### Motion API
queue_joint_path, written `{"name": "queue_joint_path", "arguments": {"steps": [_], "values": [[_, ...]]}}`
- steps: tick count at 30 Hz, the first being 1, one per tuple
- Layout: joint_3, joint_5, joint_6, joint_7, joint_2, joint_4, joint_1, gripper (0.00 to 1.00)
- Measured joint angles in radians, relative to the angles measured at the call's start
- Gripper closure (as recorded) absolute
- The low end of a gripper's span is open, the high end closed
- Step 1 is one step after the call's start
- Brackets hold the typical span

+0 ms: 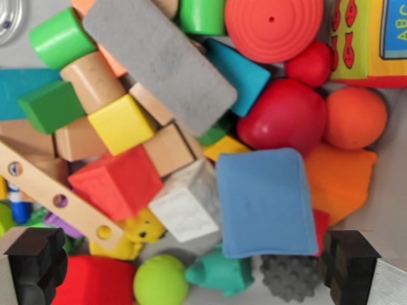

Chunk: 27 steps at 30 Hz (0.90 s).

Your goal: Pick an object from the bin

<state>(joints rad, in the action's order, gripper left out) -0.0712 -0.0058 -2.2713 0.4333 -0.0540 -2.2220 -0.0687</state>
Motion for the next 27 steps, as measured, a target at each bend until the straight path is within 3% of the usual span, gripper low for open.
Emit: {"name": "queue_joint_path", "arguments": {"steps": [12, 27], "values": [[-0.020, 0.007, -0.092, -0.164, -0.020, -0.073, -0.033, 0.00], [-0.041, 0.025, -0.224, -0.409, -0.075, -0.152, -0.092, 0.00]]}}
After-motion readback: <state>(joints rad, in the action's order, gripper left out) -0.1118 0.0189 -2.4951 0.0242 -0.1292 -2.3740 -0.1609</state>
